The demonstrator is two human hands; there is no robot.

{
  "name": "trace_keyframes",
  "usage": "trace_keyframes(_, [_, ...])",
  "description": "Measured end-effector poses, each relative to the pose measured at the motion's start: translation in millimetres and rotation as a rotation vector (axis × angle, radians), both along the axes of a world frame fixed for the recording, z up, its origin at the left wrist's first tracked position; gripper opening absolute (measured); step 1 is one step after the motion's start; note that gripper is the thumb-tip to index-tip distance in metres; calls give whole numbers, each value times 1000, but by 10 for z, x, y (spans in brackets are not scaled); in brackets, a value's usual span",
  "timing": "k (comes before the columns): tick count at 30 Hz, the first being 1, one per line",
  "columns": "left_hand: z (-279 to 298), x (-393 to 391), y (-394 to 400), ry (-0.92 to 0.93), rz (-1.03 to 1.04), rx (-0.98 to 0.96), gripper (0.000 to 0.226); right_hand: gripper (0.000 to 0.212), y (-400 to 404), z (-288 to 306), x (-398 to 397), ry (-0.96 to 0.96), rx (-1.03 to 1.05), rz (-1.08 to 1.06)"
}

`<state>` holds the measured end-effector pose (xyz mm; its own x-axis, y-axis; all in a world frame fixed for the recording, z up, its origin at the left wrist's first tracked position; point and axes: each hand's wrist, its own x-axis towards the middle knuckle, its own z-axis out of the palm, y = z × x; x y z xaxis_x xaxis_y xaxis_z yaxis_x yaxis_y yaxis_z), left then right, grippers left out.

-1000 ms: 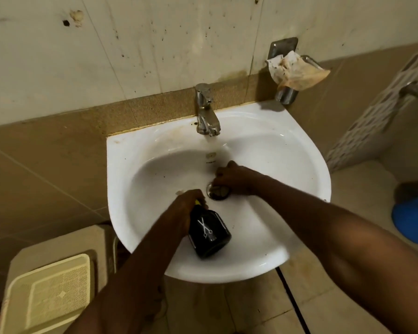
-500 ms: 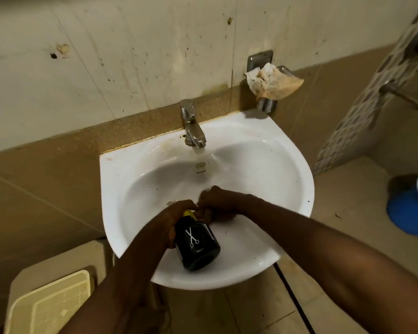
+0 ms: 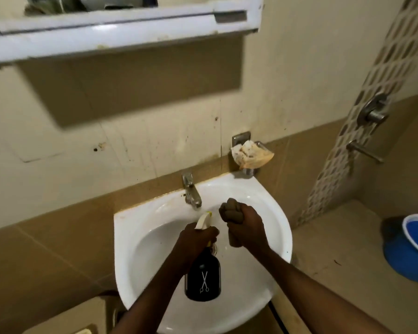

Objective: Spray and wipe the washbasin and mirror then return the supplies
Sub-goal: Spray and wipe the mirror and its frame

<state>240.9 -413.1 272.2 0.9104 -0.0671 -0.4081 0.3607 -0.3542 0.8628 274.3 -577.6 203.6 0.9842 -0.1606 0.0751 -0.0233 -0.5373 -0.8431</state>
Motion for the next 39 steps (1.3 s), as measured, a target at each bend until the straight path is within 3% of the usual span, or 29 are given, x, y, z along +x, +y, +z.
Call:
trace_keyframes(3, [521,40,-70,-173,-38,-14,22,9,-29,520,-74,-172,32,-83])
trace_keyframes(9, [1764,81,-232,-509,-80,46,35,36,-70,1978,-34,-534,237,-280])
trace_keyframes(21, [4087,-134,-502,-938,-78,-26,19,40,-31,4603,-265,-936,287,-301])
trace_keyframes(25, [4569,-237,-533,-996,-64,-49,33,36,-124,5084,-403,-1024,215,-300])
trace_keyframes(39, [5485,-185,-1147,-1095,81,-70,14,34,-806,6252,-145,-1208,-74,-179])
